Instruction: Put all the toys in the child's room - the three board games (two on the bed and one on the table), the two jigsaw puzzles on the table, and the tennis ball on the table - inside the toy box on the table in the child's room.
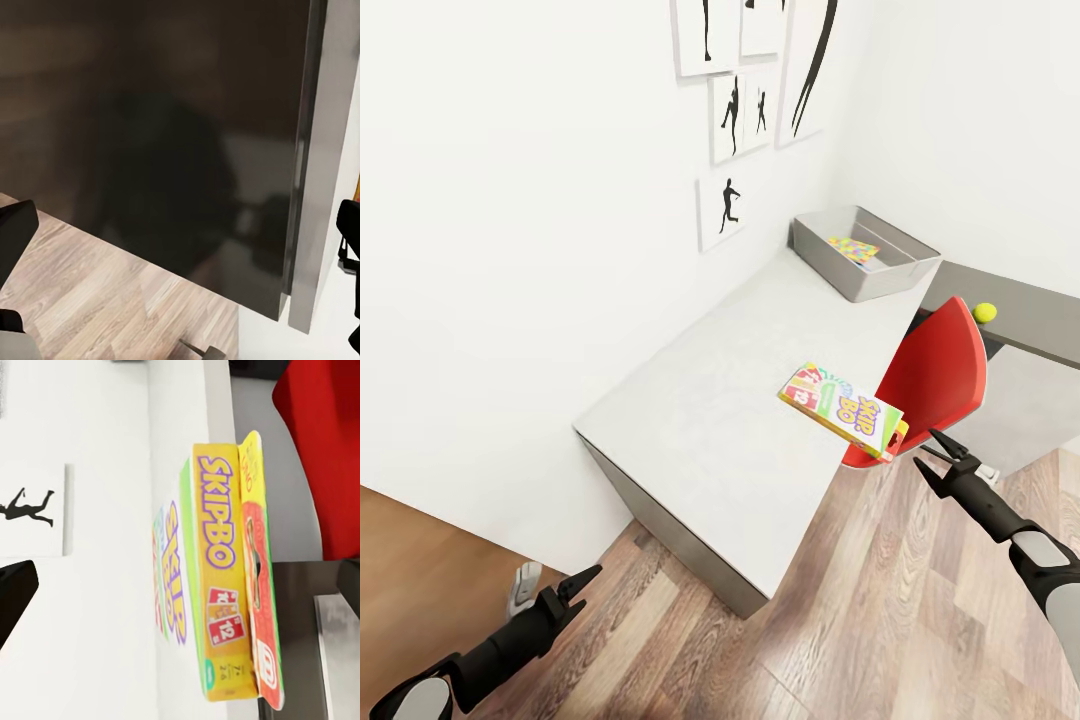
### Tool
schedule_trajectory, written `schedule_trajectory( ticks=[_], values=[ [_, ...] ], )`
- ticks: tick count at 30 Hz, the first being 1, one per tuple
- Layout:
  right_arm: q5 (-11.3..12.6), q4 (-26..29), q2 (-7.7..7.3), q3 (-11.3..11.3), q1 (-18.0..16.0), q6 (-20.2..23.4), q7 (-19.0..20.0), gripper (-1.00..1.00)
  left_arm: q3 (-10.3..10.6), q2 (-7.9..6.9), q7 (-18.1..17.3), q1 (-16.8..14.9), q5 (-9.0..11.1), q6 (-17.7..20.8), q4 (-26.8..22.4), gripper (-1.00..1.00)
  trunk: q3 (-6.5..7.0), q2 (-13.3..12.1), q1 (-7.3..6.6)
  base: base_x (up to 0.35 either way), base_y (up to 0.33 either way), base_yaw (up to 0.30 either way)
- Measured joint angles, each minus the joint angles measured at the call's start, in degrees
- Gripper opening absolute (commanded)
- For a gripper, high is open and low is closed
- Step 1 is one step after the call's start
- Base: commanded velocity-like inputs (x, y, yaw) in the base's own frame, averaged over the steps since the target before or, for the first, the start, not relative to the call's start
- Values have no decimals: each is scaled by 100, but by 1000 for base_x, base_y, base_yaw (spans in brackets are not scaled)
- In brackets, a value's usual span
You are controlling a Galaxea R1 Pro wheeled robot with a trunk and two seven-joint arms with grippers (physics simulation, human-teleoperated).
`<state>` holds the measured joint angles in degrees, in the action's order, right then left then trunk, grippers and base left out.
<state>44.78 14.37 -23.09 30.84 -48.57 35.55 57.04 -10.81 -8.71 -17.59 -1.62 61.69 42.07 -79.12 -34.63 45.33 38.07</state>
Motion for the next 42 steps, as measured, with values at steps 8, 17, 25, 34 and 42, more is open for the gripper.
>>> schedule_trajectory(
  ticks=[8, 17, 25, 34, 42],
  values=[
    [-2, 0, 18, -4, 0, -66, 49, 100, 0, 0, -6, -2, -1, 5, -3, 100, 0, 0, 0, 0, 0, 0],
    [-24, 5, 181, -13, 0, -183, 76, 100, 5, 0, -13, -2, -1, 8, -5, 100, 0, 0, 0, 0, 0, 0],
    [-34, 8, 249, -15, 0, -246, 80, 100, 5, 0, -14, -2, 0, 8, -6, 100, 0, 0, 0, 0, 0, 0],
    [-41, 9, 293, -15, 0, -297, 82, 100, 8, 0, -15, -2, -1, 9, -6, 100, 0, 0, 0, 0, 0, 0],
    [-47, 9, 353, -14, 0, -424, 83, 100, 9, 0, -19, -2, -1, 9, -6, 100, 0, 0, 0, 0, 0, 0]
  ],
)
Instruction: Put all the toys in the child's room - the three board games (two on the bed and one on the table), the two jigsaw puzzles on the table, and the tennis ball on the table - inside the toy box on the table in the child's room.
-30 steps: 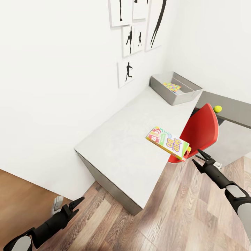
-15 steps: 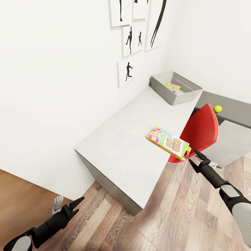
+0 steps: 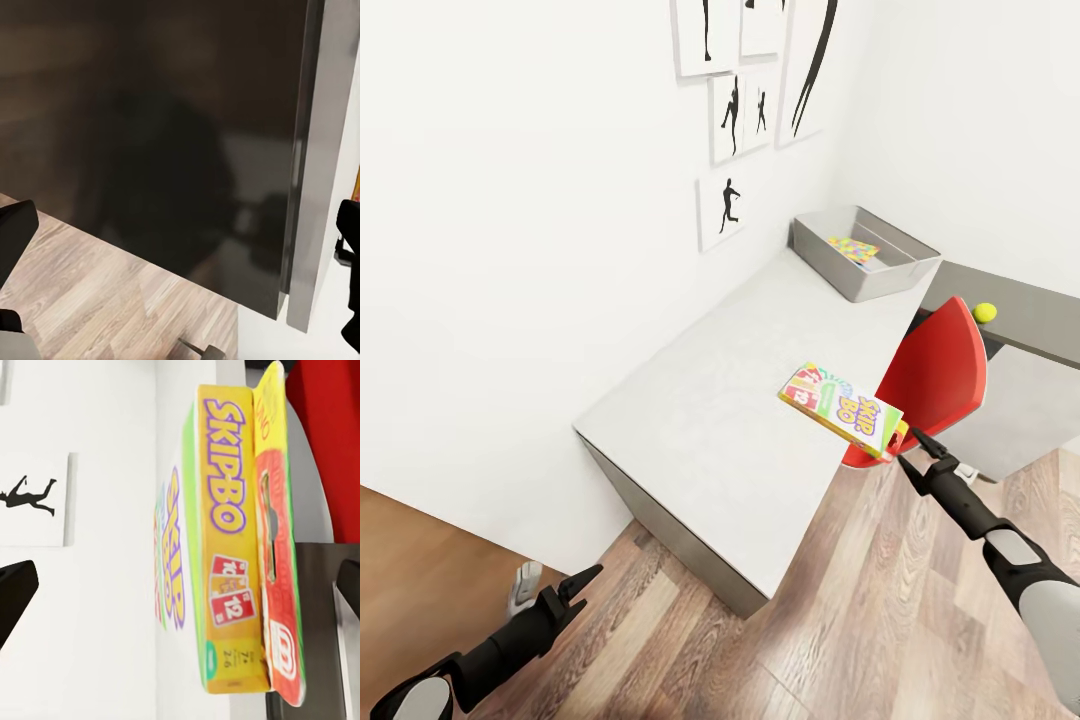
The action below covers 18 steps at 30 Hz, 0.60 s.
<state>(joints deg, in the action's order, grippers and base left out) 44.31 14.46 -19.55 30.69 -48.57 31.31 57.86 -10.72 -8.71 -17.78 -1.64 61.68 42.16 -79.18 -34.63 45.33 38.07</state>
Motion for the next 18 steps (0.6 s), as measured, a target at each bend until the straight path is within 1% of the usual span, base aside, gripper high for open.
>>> schedule_trajectory(
  ticks=[6, 18],
  values=[
    [-5, 0, 48, -1, 0, -62, 0, 100, 0, 0, -3, 0, 0, 0, 0, 100, 0, 0, 0, 0, 0, 0],
    [-11, 0, 79, -1, 0, -104, 1, 100, 0, 0, -5, 0, 0, 0, -6, 100, 0, 0, 0, 0, 0, 0]
  ],
)
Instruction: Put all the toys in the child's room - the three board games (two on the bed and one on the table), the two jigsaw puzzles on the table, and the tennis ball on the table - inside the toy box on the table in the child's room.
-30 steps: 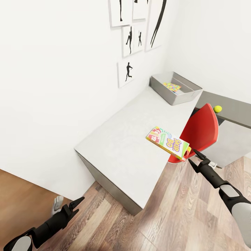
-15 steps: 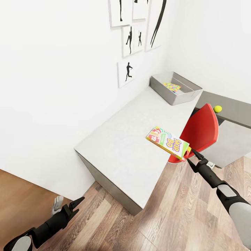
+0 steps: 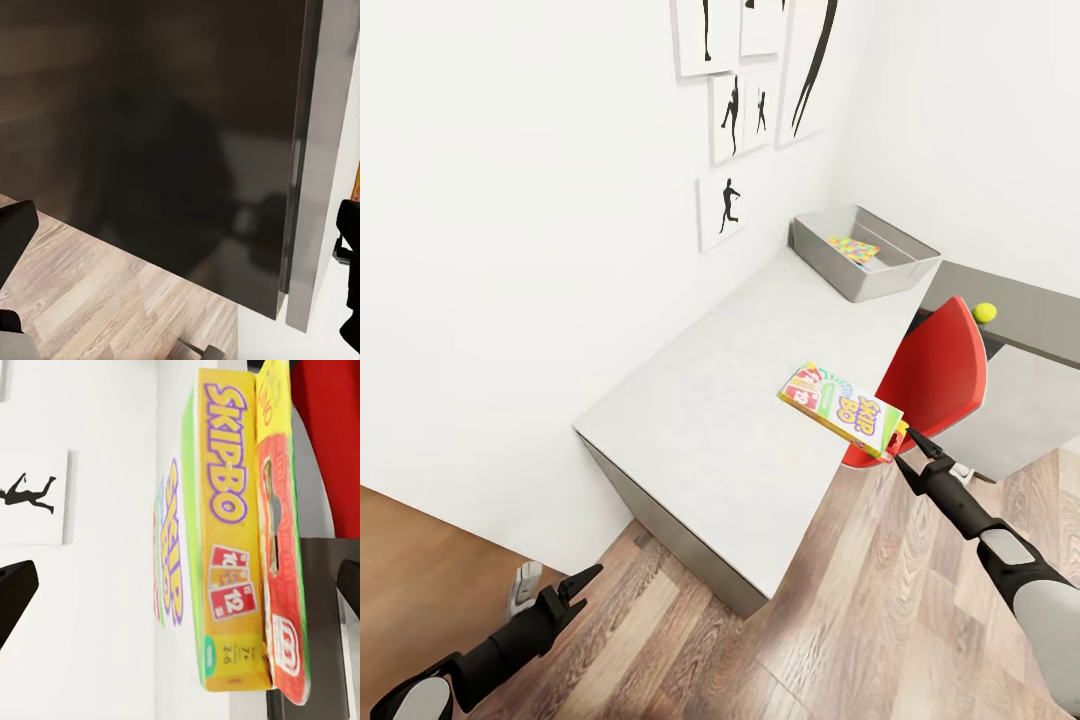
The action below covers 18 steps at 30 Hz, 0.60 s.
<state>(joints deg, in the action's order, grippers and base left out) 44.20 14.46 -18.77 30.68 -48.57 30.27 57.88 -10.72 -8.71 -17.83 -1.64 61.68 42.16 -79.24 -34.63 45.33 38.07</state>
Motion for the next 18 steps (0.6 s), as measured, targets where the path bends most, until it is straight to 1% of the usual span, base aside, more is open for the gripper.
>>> schedule_trajectory(
  ticks=[18],
  values=[
    [-9, 0, 113, -14, -8, -253, -2, 100, 5, 0, -4, 0, 0, 0, -3, 100, 0, 0, 0, 0, 0, 0]
  ],
)
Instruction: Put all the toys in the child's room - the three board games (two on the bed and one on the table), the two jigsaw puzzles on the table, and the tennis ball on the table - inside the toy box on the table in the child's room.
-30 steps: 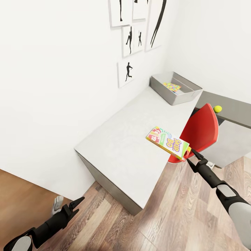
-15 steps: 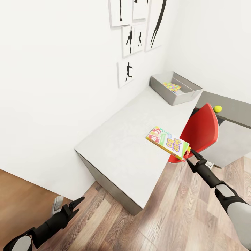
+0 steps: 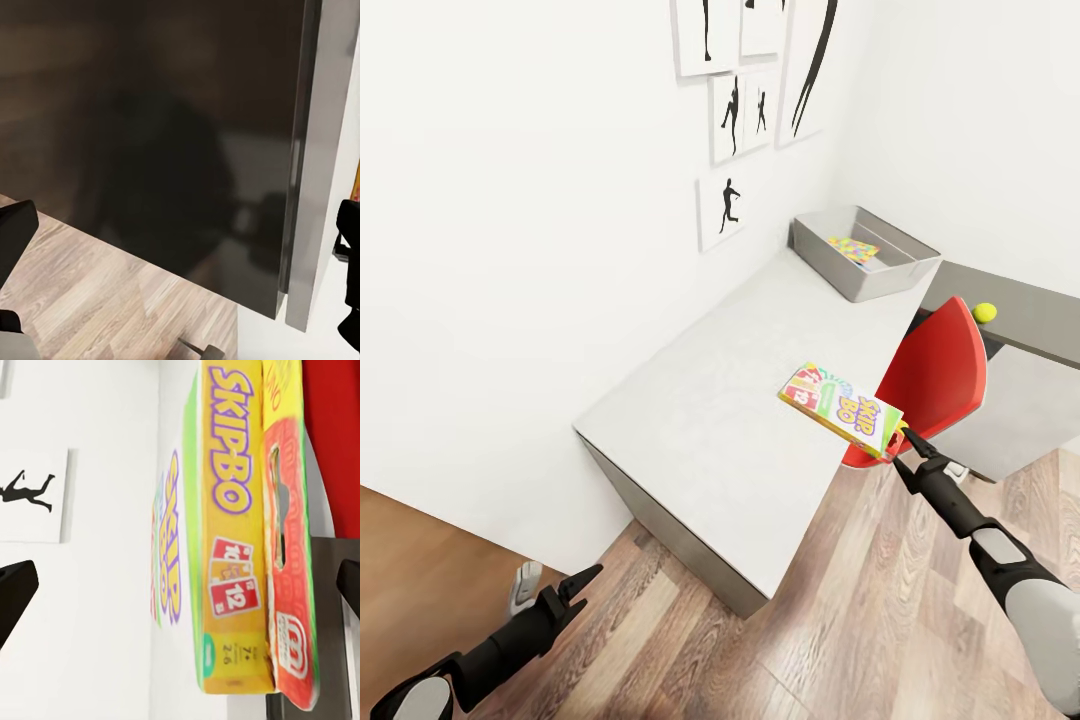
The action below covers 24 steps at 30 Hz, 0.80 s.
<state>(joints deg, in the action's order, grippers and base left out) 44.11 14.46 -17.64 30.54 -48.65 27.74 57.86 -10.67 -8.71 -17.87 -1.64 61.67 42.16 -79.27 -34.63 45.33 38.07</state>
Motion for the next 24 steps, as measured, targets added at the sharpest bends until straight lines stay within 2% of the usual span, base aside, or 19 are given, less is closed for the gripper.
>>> schedule_trajectory(
  ticks=[24],
  values=[
    [0, 69, 22, -17, -8, -45, 1, 100, 3, 0, -3, 0, 0, 0, -2, 100, 0, 0, 0, 0, 0, 0]
  ],
)
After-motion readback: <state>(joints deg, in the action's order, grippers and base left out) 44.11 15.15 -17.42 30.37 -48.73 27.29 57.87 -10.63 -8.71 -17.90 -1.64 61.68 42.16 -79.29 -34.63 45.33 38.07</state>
